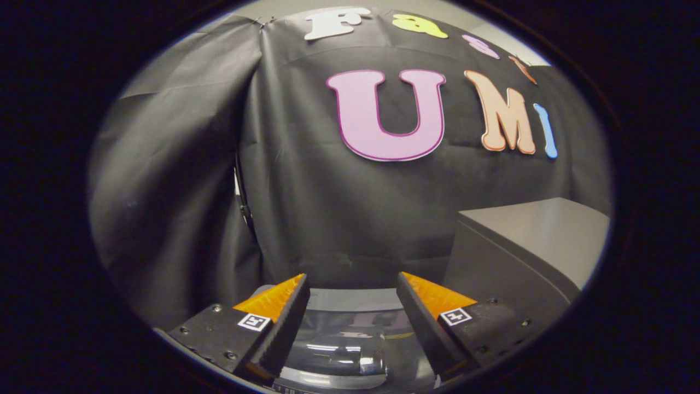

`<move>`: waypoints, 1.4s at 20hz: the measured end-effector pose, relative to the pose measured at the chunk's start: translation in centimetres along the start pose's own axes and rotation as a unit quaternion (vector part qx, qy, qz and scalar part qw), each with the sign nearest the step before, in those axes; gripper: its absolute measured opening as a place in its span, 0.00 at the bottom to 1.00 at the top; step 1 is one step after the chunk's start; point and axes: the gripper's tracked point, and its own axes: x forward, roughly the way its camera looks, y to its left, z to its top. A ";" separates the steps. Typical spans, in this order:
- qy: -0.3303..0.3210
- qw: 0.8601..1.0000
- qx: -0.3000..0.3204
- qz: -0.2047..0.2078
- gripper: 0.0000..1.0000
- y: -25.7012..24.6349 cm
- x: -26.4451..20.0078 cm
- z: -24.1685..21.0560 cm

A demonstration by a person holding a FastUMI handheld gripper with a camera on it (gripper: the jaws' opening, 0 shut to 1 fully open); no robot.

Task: Put the clothes into the washing machine and then close the washing machine lid.

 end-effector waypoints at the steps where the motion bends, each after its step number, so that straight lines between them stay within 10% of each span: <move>1: -0.006 1.000 -0.002 0.000 0.97 -0.6 -0.7 0.4; 28: -0.151 0.986 0.069 -0.022 0.95 -21.8 -28.0 -0.5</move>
